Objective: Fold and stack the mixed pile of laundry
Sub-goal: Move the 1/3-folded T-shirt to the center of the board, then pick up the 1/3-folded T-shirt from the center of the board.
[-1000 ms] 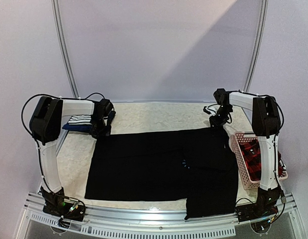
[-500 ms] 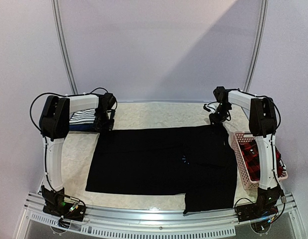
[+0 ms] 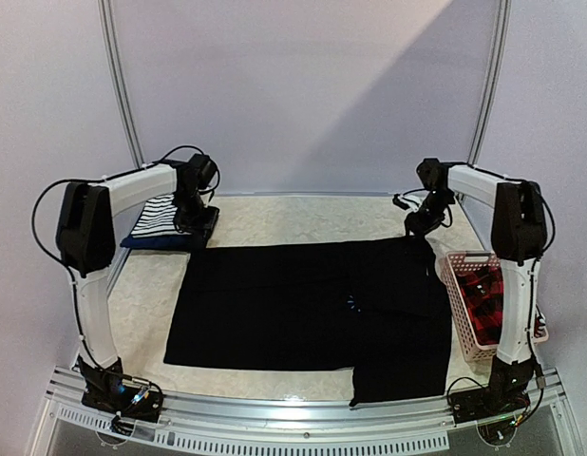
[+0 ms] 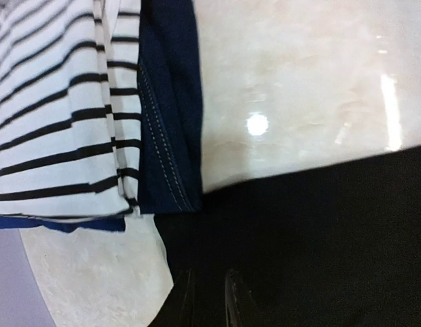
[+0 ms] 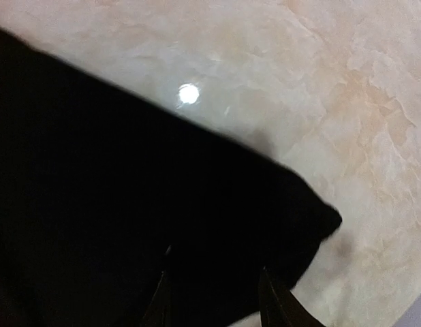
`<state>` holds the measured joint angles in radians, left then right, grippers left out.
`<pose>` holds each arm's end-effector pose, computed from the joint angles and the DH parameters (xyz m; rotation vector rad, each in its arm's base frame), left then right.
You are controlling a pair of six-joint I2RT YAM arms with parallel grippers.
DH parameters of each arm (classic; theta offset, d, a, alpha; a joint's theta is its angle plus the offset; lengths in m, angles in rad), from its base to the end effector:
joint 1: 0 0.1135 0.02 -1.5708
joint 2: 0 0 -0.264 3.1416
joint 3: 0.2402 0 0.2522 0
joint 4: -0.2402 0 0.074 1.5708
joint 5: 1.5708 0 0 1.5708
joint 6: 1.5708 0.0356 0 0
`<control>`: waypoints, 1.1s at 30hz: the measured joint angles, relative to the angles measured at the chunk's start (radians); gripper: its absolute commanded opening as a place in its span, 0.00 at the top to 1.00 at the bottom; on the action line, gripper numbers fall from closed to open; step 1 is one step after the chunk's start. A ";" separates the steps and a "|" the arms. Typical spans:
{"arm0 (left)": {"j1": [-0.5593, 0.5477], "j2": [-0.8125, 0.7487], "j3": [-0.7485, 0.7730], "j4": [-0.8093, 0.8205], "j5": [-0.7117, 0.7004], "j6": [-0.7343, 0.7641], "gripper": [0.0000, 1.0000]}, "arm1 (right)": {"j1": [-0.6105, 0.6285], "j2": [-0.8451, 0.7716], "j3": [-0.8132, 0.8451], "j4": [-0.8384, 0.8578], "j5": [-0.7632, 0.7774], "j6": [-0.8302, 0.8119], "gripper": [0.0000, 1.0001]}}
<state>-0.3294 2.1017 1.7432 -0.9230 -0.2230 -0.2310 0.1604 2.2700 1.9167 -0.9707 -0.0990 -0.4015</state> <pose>0.4143 -0.1333 0.2072 0.0920 2.7959 0.1883 0.4607 0.0781 0.1810 -0.8164 2.7653 0.0988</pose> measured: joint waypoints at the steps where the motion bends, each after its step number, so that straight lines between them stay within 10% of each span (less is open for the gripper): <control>1: -0.014 -0.050 -0.020 0.008 0.006 0.014 0.82 | 0.000 -0.066 -0.053 0.000 -0.021 -0.008 0.54; 12: -0.305 -0.640 -0.373 -0.010 0.086 0.324 0.84 | 0.051 -0.849 -0.685 -0.066 -0.272 -0.335 0.53; 23: -0.475 -0.952 -0.730 -0.326 0.142 0.606 0.69 | 0.101 -0.996 -0.865 -0.169 -0.351 -0.478 0.52; 33: -0.588 -0.909 -0.911 -0.304 0.078 0.681 0.64 | 0.104 -0.948 -0.863 -0.174 -0.384 -0.484 0.52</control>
<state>-0.9173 1.1923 0.8326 -1.2270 -0.1452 0.4503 0.2646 1.3220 1.0534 -1.1446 -0.4831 -0.8852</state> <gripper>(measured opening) 0.356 0.482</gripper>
